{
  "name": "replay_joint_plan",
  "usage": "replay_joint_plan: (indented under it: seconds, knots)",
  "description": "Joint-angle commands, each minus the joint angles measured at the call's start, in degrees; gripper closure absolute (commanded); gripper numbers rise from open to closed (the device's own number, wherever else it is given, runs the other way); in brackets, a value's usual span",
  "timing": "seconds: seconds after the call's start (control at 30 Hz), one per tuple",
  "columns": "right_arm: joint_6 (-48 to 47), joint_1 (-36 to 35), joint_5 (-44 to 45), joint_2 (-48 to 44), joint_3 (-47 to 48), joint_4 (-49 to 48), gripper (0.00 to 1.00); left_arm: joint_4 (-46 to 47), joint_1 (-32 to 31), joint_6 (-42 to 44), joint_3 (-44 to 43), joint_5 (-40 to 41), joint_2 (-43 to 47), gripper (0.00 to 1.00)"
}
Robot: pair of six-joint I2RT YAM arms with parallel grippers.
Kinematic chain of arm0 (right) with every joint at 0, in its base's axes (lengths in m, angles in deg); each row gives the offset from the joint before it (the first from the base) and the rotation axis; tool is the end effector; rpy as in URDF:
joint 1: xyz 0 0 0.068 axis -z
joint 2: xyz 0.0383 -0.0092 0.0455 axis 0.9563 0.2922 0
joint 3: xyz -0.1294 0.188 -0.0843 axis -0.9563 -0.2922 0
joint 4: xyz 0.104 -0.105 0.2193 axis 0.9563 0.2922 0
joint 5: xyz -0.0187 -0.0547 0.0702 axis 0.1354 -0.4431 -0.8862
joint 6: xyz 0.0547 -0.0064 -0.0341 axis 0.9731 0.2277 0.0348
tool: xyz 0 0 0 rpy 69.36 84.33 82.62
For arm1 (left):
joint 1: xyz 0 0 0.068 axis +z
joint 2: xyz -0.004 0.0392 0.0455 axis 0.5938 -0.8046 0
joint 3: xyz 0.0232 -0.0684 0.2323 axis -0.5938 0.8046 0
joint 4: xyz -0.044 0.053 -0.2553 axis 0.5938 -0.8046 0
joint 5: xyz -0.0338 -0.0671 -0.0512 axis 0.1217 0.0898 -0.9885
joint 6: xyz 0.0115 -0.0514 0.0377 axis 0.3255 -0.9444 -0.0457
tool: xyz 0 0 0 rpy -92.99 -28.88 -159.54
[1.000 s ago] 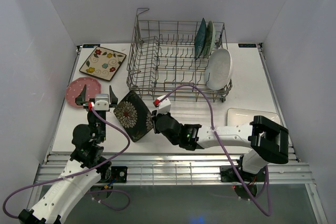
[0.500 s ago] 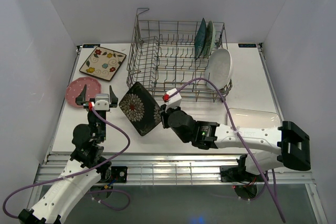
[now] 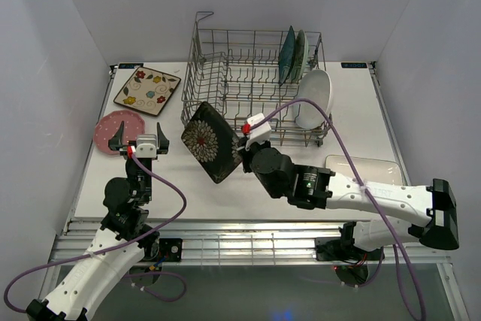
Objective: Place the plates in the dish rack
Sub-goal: Pick up the plate at the center of the board, then insert the plate into the dish rack.
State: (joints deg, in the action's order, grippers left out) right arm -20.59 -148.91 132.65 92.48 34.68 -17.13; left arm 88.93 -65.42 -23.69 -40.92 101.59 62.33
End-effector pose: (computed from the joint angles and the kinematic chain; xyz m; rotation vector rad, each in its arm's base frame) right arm 0.1104 0.2880 0.3162 -0.3854 1.6988 0.3961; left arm 0.1553 -0.0579 0.2987 0.1828 1.2471 0.3086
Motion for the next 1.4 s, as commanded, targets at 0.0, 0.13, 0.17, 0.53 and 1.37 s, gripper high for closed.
replay_joint_plan:
  seconds: [0.0, 0.13, 0.17, 0.53, 1.37]
  knots:
    - [-2.66, -0.39, 7.26, -5.65, 7.15, -9.30, 0.92, 0.48, -0.01, 0.08, -0.03, 0.25, -0.13, 0.02]
    - [-6.18, -0.30, 9.37, -6.88, 9.88, -10.18, 0.92, 0.39, -0.01, 0.17, 0.05, 0.17, -0.04, 0.02]
    - [-7.06, -0.30, 9.99, -6.88, 10.40, -10.53, 0.92, 0.39, 0.08, 0.17, -0.03, 0.25, 0.05, 0.02]
    - [-24.72, -0.04, 17.98, -3.29, 19.80, -22.90, 0.92, 0.39, -0.01, 0.34, -0.03, 0.25, 0.40, 0.02]
    - [-48.55, 17.88, 21.86, 15.34, 31.50, -43.06, 0.92, 0.30, -0.01, -0.01, 0.23, -0.27, -0.22, 0.02]
